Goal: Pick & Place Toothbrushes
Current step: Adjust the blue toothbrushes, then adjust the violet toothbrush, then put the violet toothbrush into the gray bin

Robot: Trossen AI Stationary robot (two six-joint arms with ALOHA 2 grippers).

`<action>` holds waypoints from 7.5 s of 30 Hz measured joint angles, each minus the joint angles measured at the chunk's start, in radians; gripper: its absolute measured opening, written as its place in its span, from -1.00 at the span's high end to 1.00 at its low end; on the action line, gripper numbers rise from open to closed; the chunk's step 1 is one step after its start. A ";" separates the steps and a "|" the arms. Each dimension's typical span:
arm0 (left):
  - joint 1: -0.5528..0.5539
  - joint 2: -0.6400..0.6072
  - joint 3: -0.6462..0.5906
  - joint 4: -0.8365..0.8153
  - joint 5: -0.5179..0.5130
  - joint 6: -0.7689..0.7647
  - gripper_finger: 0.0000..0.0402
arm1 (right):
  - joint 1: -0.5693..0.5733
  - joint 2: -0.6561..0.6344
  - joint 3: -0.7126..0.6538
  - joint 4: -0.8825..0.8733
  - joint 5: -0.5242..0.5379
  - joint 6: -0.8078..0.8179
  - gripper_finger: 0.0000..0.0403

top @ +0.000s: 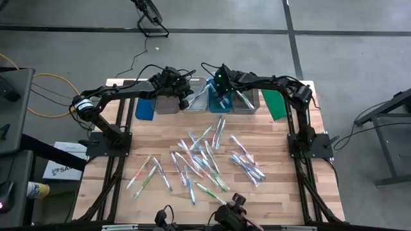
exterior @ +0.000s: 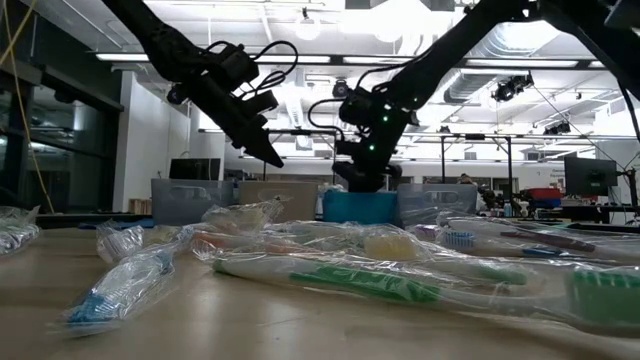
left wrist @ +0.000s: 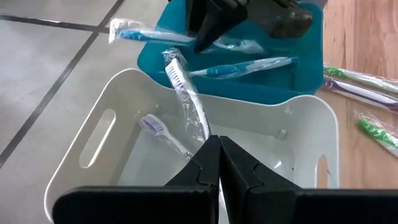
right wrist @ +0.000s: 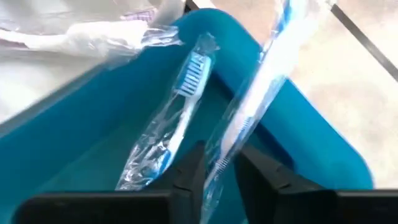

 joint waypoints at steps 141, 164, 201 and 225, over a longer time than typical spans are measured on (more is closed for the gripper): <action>-0.026 0.292 0.335 -0.300 -0.081 0.103 0.06 | 0.240 -0.344 0.048 -0.804 0.132 0.254 0.13; 0.007 0.388 0.446 -0.402 0.020 0.095 0.28 | 0.238 -0.344 0.048 -0.800 0.133 0.239 0.13; 0.007 0.326 0.531 -0.697 -0.150 0.011 1.00 | 0.238 -0.343 0.048 -0.825 0.129 0.250 0.13; -0.018 0.226 0.509 -0.700 -0.168 0.153 0.11 | 0.303 -0.548 -0.143 -0.833 0.126 0.346 0.13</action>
